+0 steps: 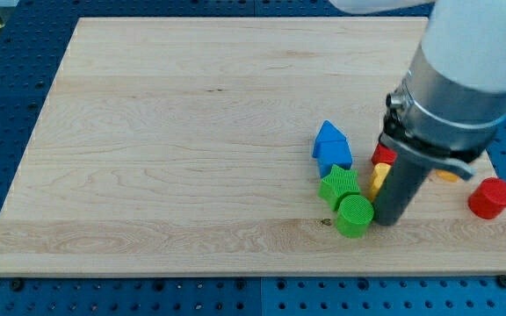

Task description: Place the yellow heart towards the top right side of the blue triangle

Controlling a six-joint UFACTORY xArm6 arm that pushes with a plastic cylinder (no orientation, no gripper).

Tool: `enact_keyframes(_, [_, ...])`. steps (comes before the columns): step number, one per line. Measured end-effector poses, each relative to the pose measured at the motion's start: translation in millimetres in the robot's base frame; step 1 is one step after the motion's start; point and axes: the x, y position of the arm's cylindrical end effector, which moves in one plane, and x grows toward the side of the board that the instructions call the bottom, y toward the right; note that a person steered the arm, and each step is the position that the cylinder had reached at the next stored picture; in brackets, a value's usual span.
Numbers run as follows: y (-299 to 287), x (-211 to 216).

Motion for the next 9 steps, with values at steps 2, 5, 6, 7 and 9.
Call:
enact_keyframes(2, [0,-32])
enact_keyframes(5, [2,-68])
enact_keyframes(6, [24,-73])
enact_keyframes(7, [42,-76])
enact_keyframes(9, [81,-64])
